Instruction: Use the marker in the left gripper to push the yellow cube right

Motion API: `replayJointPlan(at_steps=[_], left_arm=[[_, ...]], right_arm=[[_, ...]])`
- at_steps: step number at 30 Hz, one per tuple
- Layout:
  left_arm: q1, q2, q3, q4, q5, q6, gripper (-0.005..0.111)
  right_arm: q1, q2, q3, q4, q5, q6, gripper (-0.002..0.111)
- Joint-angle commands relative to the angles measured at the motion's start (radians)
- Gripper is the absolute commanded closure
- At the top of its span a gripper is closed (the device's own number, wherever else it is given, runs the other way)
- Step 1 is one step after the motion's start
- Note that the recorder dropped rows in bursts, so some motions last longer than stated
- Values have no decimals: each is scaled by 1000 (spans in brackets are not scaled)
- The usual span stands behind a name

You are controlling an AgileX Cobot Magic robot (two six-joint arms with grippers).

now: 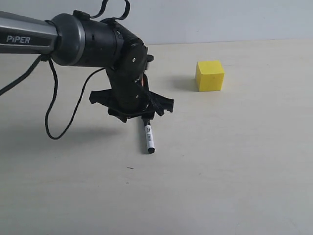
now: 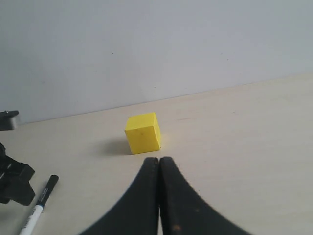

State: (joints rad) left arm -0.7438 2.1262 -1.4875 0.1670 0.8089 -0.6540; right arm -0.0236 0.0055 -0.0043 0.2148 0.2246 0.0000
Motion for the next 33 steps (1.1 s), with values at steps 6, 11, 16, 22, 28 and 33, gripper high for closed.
replayJointPlan(at_steps=[6,11,16,22,28,33], left_arm=[[-58,-177,3,26,118,86,57],[-153,-302,73,75,119,73,57],[-271,-468,198,150,110,-25,57],[-460,-714,407,380,62,-299,57],[-635,-991,662,669,-47,-470,100],[-640,-1056,799,636,-45,-483,106]], right_arm=[[0,-3,4,2,-6,0,108],[0,-3,4,2,-6,0,108],[0,-3,4,2,-6,0,108],[0,-3,4,2,-6,0,108],[0,-3,4,2,-6,0,108],[0,-3,4,2,-6,0,108]])
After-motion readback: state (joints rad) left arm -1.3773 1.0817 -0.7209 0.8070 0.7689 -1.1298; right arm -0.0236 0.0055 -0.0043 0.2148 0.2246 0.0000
